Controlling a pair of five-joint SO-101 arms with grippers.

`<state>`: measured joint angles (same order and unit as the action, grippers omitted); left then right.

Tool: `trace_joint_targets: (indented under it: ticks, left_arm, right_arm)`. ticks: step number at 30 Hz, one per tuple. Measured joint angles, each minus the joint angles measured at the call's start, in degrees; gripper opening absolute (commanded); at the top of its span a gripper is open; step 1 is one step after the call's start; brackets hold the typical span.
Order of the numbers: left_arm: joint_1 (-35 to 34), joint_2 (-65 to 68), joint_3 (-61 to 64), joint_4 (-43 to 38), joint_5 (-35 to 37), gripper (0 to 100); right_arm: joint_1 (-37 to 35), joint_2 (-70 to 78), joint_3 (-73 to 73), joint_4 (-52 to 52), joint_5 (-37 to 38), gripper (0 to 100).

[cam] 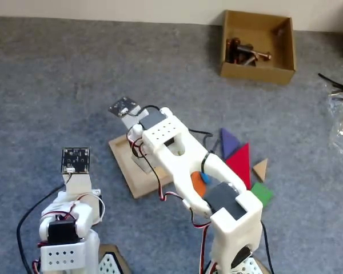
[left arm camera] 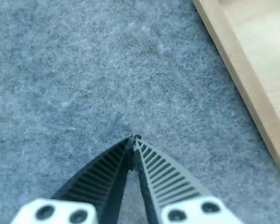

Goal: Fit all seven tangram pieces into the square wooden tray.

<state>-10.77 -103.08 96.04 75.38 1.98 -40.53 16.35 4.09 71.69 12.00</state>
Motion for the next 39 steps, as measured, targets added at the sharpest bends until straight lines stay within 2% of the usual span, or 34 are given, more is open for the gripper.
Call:
trace_joint_targets:
  ticks: [20,34,39]
  left_arm:
    - [0.00,0.00,0.00,0.00,0.00,0]
    - [0.00,0.00,0.00,0.00,0.00,0]
    - [0.00,0.00,0.00,0.00,0.00,0]
  right_arm:
    - [0.00,-0.09,-5.80,-2.46,0.18,10.4]
    - [3.87,-0.09,-5.80,-0.26,0.18,10.2]
    - [8.09,-0.09,-5.80,1.14,0.18,8.8]
